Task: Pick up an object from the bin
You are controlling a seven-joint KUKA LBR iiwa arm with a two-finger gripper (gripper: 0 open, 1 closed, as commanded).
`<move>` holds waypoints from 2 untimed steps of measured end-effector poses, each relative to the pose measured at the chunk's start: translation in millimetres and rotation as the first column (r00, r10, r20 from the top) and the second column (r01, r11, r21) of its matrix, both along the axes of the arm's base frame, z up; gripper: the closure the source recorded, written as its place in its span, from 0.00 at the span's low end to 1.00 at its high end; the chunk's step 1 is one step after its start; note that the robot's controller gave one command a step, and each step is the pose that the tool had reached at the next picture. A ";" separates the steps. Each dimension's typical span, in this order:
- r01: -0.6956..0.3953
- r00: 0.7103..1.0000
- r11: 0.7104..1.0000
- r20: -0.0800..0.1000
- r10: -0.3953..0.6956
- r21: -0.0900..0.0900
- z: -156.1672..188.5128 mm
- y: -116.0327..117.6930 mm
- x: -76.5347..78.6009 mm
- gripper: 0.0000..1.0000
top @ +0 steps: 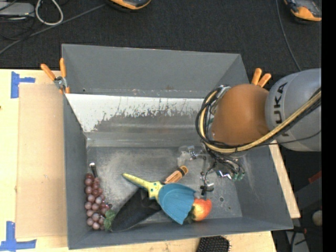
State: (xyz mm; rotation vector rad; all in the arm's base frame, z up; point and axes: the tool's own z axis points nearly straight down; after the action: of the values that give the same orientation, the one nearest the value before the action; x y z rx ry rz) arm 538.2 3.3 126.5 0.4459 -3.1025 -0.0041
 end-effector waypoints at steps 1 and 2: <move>-0.058 0.998 0.998 0.014 0.058 0.001 -59.6 23.4 30.1 0.00; 0.010 1.000 1.000 0.011 -0.010 0.001 -55.5 21.2 36.7 1.00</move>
Offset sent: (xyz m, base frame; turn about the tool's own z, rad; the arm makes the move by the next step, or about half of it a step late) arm 0.0355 0.0213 -0.0565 0.0082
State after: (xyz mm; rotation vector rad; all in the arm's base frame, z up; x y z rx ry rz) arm 574.9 24.4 71.0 0.4324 -3.1158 -0.0024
